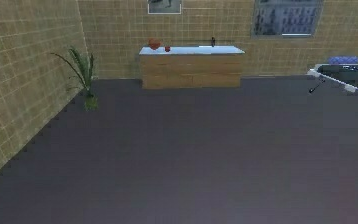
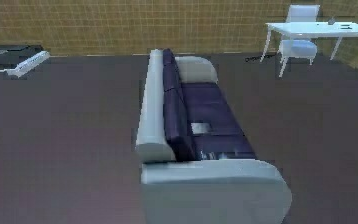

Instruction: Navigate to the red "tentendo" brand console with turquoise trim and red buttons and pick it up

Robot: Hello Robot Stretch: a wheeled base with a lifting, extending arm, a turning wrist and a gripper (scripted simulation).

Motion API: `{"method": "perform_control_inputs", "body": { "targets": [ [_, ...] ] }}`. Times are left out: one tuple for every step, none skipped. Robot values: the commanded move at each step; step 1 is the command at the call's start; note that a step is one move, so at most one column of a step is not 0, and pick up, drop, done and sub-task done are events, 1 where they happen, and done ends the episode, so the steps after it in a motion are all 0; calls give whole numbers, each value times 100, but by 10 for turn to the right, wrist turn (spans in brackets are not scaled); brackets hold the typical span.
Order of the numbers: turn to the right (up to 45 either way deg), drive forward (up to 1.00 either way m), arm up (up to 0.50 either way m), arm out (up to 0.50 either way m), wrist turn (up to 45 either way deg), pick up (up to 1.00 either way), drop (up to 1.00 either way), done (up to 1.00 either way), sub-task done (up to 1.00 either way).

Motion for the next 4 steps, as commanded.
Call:
{"method": "perform_control_inputs", "body": {
  "targets": [
    [0,35,0,0,0,0,0,0,0],
    [270,0,0,0,0,0,0,0,0],
    [0,100,0,0,0,0,0,0,0],
    [0,100,0,0,0,0,0,0,0]
  ]
}}
